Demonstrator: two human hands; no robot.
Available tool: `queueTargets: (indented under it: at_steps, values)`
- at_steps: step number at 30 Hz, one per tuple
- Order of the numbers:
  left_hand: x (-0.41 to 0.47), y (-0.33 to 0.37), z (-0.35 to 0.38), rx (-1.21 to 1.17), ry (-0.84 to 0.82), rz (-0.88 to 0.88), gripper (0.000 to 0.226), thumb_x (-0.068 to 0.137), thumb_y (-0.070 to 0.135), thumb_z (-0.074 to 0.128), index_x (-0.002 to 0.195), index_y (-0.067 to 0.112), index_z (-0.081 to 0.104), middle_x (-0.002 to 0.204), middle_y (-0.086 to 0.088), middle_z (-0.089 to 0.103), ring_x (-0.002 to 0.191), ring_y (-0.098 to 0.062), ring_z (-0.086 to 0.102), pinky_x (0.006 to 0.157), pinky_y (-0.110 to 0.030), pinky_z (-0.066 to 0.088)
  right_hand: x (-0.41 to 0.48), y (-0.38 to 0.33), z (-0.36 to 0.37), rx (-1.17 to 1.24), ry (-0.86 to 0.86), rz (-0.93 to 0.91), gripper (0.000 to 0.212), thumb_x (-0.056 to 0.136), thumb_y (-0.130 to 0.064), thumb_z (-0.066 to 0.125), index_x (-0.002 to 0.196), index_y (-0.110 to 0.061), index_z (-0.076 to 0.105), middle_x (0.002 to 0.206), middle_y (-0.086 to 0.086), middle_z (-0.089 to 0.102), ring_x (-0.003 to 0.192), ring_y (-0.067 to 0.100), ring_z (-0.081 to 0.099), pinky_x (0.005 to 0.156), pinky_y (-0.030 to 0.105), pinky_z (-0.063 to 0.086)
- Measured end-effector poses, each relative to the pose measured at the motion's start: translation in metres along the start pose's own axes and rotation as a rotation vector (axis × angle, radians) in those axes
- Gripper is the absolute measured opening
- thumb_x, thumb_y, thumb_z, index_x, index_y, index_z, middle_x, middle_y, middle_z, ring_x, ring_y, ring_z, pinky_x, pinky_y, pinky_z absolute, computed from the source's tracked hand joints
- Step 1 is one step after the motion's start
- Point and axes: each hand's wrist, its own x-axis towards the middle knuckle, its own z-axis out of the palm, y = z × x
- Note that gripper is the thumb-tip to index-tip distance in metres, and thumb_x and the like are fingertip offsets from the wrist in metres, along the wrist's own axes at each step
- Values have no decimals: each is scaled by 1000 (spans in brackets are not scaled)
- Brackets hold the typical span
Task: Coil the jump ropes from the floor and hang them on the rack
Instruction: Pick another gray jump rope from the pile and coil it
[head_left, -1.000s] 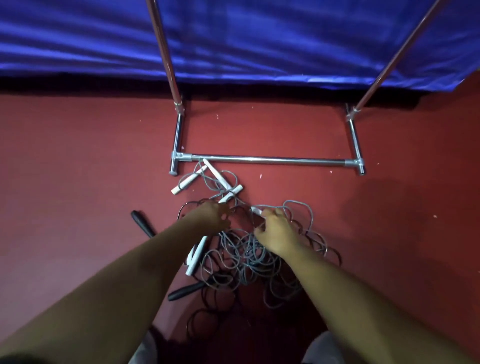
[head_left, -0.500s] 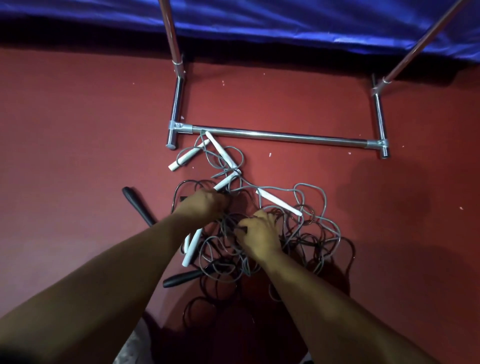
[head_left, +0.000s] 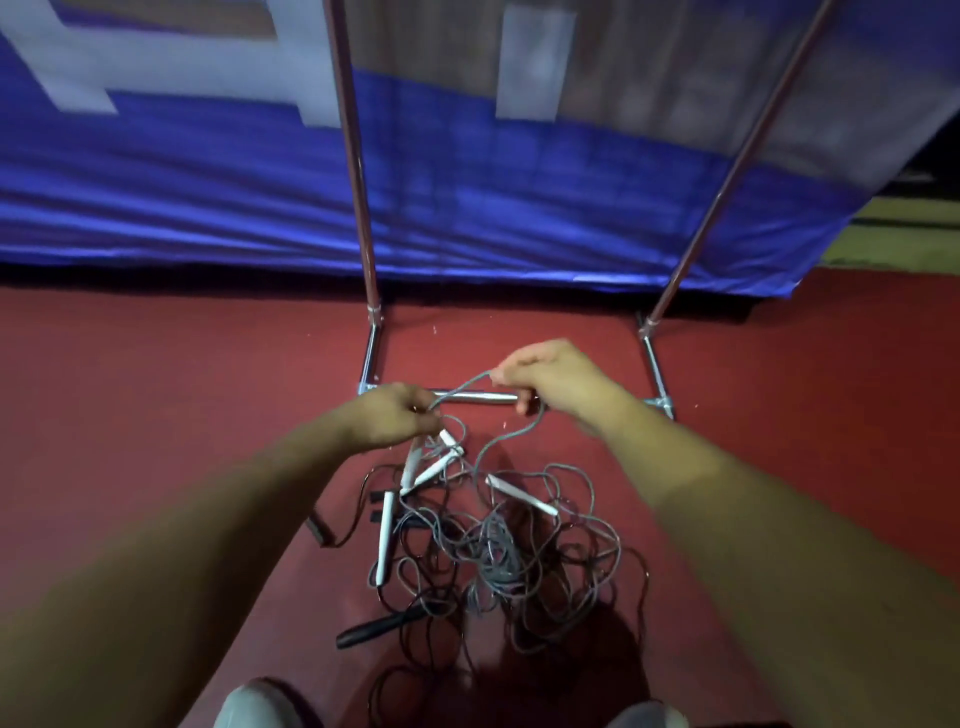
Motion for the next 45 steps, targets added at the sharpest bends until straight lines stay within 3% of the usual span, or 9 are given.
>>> queueTargets:
  at_steps: [4, 8, 11, 14, 18, 28, 33, 40, 45]
  values:
    - [-54, 59, -22, -321, -68, 118, 10, 95, 1, 57, 89, 4, 64, 67, 7, 66, 55, 4, 56, 56, -8, 43, -43, -70, -37, -48, 132, -133, 8, 85, -14, 74, 82, -7, 75, 62, 6, 61, 49, 10, 49, 51, 20, 39]
    - [-94, 98, -33, -481, -53, 203, 8, 97, 5, 58, 95, 9, 64, 81, -3, 68, 81, -16, 67, 79, -25, 54, -80, -118, -68, 3, 318, -268, 7, 85, -18, 74, 81, -11, 75, 52, 1, 56, 49, 11, 48, 54, 25, 39]
    - [-125, 120, -30, -744, -54, 166, 14, 103, 15, 47, 92, 10, 53, 75, -14, 61, 70, -30, 68, 53, -26, 54, -104, -134, -76, 31, 351, -344, 7, 86, -16, 73, 87, -10, 75, 48, -11, 58, 47, 5, 50, 51, 20, 42]
    - [-148, 138, -29, -1027, 9, 233, 20, 100, 29, 45, 99, 11, 54, 60, -6, 38, 42, -15, 44, 41, -19, 35, -119, -128, -72, 76, 358, -367, 5, 88, -16, 73, 85, -13, 74, 49, -10, 59, 46, 4, 51, 52, 21, 43]
    - [-159, 148, -36, -1166, 93, 321, 25, 101, 27, 41, 96, 8, 56, 57, 2, 31, 39, -6, 24, 44, -22, 18, -127, -91, -56, 103, 335, -334, 8, 89, -15, 71, 81, -15, 72, 53, -3, 57, 46, 3, 50, 53, 21, 41]
    - [-184, 139, -74, -1636, 181, 522, 21, 98, 28, 40, 86, 16, 53, 52, 9, 34, 35, -1, 29, 39, -15, 24, -133, 16, -54, -169, -21, 98, 6, 82, -18, 78, 81, -14, 75, 78, 3, 76, 70, 7, 62, 68, 25, 40]
    - [-178, 122, -80, -1399, 298, 186, 20, 102, 32, 44, 99, 19, 58, 61, 0, 52, 42, -7, 42, 36, -12, 29, -135, -23, -47, 247, 163, -14, 11, 83, -7, 75, 86, -4, 65, 72, 10, 73, 62, 15, 67, 61, 19, 54]
    - [-178, 145, -55, -828, 225, 256, 25, 84, 11, 70, 107, 13, 60, 90, -11, 74, 40, -15, 49, 35, -18, 30, -159, -99, -19, -25, -59, -275, 6, 81, -11, 79, 79, -11, 74, 60, 6, 68, 49, 10, 54, 50, 21, 42]
    - [-181, 148, -47, -720, 188, 202, 14, 94, 10, 62, 83, 10, 55, 51, 1, 47, 32, -6, 32, 31, -13, 22, -163, -114, -22, 74, 115, -460, 6, 83, -5, 75, 80, -9, 72, 61, 7, 66, 54, 8, 59, 58, 18, 48]
